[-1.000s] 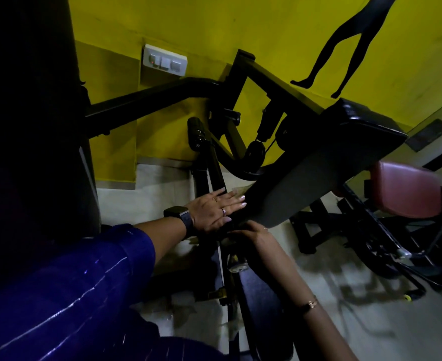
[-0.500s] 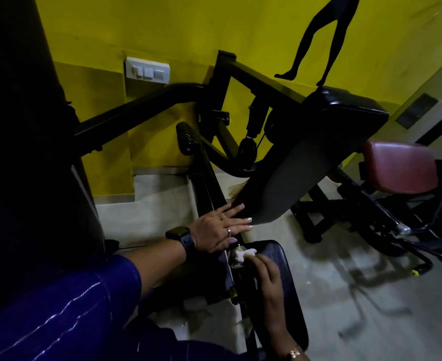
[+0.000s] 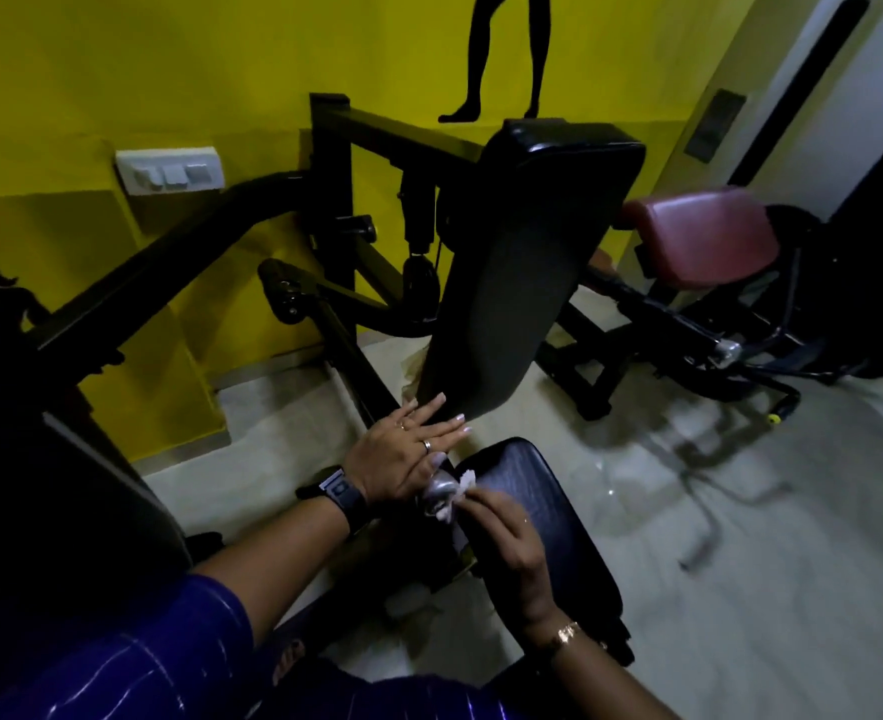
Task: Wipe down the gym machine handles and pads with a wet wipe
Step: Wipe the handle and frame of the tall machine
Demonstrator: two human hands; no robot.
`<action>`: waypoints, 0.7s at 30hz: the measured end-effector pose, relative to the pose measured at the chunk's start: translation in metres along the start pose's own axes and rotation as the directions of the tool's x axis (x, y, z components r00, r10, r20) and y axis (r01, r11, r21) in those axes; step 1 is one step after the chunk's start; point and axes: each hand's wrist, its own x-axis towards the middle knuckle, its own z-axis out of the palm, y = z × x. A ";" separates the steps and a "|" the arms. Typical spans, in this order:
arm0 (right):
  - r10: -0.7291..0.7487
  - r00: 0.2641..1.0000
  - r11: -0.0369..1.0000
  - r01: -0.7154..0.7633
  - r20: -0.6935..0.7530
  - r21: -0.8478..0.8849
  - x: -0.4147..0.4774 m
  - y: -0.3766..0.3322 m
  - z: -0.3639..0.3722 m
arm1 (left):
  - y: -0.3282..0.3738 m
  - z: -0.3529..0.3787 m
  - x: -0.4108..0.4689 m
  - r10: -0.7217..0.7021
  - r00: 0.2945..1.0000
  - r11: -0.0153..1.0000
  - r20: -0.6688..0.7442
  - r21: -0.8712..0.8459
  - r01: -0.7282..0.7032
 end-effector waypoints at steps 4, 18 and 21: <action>0.045 0.999 0.998 -0.046 -0.018 -0.051 0.013 -0.014 -0.001 | 0.006 -0.002 0.000 -0.026 1.000 1.000 -0.011 -0.014 0.026; 0.365 0.930 0.931 -0.363 -0.038 0.037 0.035 -0.030 0.011 | -0.018 -0.010 0.000 0.066 0.990 0.998 0.123 -0.006 -0.066; 0.097 0.995 0.992 -0.096 0.009 -0.077 0.045 -0.039 0.007 | -0.019 -0.008 0.001 0.025 0.994 0.999 0.111 -0.034 -0.022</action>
